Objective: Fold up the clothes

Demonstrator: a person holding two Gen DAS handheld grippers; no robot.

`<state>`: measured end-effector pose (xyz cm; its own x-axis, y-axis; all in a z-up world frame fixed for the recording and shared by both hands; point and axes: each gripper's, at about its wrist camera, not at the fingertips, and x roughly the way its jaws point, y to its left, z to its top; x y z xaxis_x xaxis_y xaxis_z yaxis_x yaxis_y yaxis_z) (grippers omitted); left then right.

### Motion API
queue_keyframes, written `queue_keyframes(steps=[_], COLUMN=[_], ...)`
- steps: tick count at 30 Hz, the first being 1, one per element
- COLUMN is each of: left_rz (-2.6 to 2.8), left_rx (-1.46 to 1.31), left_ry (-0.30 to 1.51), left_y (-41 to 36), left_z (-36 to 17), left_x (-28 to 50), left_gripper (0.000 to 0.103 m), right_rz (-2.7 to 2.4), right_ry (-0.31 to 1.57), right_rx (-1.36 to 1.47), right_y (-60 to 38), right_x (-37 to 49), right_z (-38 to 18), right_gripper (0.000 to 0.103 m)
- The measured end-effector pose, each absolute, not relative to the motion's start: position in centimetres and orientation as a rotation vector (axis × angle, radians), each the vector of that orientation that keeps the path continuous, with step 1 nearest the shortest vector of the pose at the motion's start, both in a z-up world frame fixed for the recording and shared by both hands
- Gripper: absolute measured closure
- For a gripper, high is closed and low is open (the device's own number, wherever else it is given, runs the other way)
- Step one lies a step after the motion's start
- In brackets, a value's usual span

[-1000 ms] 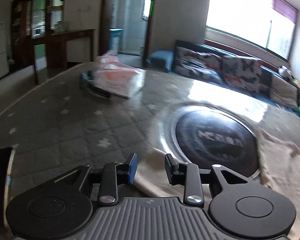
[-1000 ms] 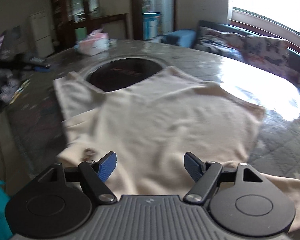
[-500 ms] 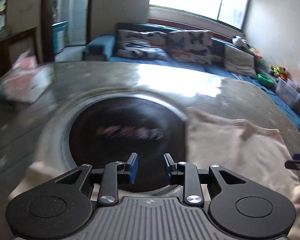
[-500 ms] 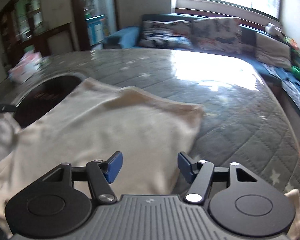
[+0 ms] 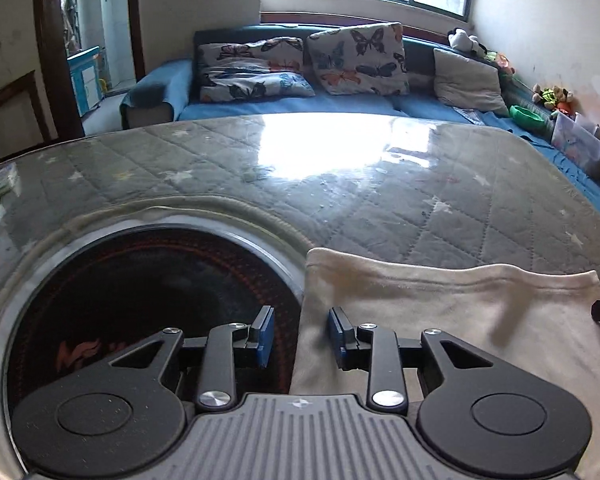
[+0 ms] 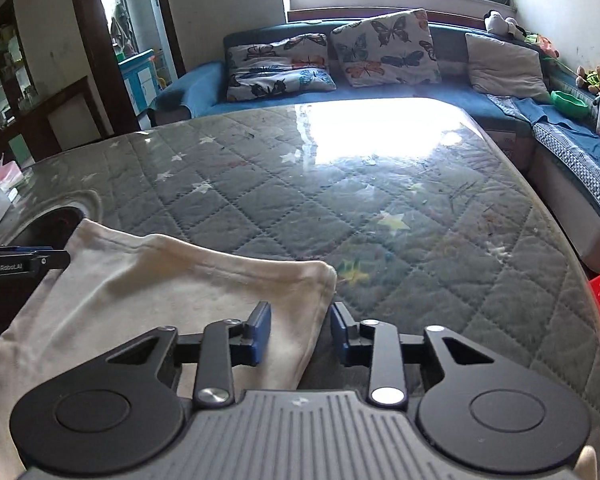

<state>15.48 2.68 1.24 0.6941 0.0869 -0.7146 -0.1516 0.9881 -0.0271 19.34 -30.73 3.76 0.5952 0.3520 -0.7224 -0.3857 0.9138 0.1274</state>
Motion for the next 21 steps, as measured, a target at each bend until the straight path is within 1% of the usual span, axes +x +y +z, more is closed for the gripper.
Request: queue_keyframes(steps=[1,2,4,5,6,8,11,12,13,14,16,19,21], left_rz=[0.136,0.138,0.124,0.122,0.144,0.173,0.174,0.174,0.172,0.171,0.171,0.153,0.116], left_rx=[-0.078,-0.069,-0.072,-0.063,-0.036,0.001,-0.004,-0.008,-0.017,-0.027,-0.028,-0.014,-0.006], left_ry=[0.788,0.783,0.783,0.781,0.773,0.762,0.759,0.761,0.763,0.766,0.762,0.756,0.75], left_y=[2.6,2.6,2.8,2.8,2.6,2.4,2.6,2.7,2.8,3.0,2.8,2.2,1.3], left_z=[1.2,1.1,1.2,1.2,1.2,1.1,1.0,1.0,1.1,1.3,1.7,2.6,3.0], left_x=[15.7,16.0,16.3,16.4,16.5,16.7,16.8,16.8,16.8,16.7,16.2,14.8,13.1], left_gripper=[0.071,0.072,0.088,0.093,0.096,0.097,0.096,0.093,0.092,0.088,0.085,0.076,0.072], right_rz=[0.429,0.429,0.431,0.431,0.431,0.42,0.413,0.414,0.415,0.417,0.427,0.475,0.517], right_ry=[0.83,0.828,0.824,0.82,0.813,0.788,0.789,0.788,0.787,0.785,0.778,0.765,0.763], right_rx=[-0.045,-0.046,-0.051,-0.058,-0.068,-0.101,-0.136,-0.152,-0.168,-0.177,-0.175,-0.182,-0.201], right_y=[-30.7,-30.6,-30.5,-30.3,-30.1,-29.5,-28.7,-28.5,-28.3,-28.3,-28.5,-28.9,-28.8], right_x=[19.5,19.7,19.9,20.0,20.1,20.3,20.8,20.8,20.9,20.9,20.5,18.6,17.1], right_z=[3.7,3.7,3.6,3.7,3.7,3.7,3.5,3.6,3.6,3.8,4.4,5.7,6.3], right_gripper=[0.079,0.084,0.091,0.097,0.098,0.099,0.098,0.097,0.096,0.092,0.09,0.087,0.079])
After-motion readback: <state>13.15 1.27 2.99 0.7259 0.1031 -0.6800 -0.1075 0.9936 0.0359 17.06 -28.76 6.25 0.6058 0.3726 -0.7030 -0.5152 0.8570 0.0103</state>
